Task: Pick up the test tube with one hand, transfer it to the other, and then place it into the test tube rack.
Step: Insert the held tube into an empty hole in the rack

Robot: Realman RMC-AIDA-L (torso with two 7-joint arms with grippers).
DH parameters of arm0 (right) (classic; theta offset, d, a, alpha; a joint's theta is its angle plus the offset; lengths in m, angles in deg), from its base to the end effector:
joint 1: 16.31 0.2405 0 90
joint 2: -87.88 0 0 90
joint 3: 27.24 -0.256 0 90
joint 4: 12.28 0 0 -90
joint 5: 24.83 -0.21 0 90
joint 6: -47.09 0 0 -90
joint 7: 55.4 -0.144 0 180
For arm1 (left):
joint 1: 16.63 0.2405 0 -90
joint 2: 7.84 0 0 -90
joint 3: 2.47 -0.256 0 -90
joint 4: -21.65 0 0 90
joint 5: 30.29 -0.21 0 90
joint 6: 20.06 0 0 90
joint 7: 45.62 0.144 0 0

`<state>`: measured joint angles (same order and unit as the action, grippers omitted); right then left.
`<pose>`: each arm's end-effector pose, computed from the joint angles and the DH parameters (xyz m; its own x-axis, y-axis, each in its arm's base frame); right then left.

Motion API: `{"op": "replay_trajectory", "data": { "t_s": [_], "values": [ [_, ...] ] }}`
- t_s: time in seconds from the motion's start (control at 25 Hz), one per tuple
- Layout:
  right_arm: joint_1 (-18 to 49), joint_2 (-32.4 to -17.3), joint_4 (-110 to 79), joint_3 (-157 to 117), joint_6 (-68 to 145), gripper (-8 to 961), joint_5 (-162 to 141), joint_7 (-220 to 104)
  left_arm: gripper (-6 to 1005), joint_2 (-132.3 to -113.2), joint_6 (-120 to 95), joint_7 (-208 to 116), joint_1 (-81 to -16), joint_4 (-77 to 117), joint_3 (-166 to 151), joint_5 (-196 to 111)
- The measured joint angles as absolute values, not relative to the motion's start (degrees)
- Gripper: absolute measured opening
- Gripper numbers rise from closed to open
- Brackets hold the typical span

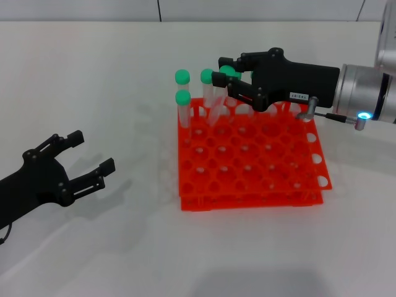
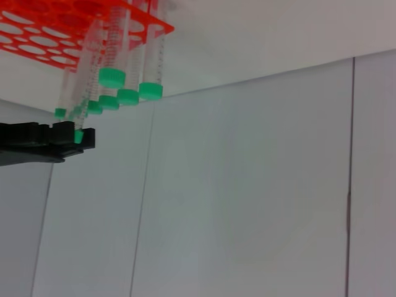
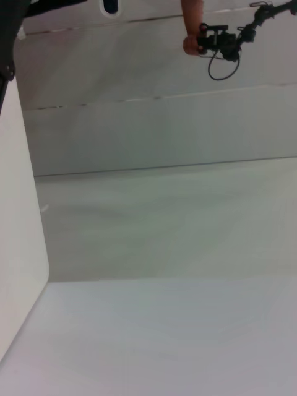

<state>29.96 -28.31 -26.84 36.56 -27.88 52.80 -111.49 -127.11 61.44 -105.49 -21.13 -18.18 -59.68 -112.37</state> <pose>0.1754 0.3882 -0.0482 0.7820 -0.0408 -0.6220 -0.2474 -0.9362 -0.2495 -0.3347 0.2406 0.0083 0.7249 0.2114 0.6556 0.5741 -0.7114 -0.4054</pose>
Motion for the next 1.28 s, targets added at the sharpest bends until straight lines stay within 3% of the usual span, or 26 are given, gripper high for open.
{"op": "replay_trajectory", "data": {
  "t_s": [1.28],
  "values": [
    [32.42, -28.31, -26.63, 47.18, -21.59, 256, 48.25, -113.75, 889, -126.96, 60.62, -105.07, -22.53, -16.58, -59.68, -112.47]
  ]
}}
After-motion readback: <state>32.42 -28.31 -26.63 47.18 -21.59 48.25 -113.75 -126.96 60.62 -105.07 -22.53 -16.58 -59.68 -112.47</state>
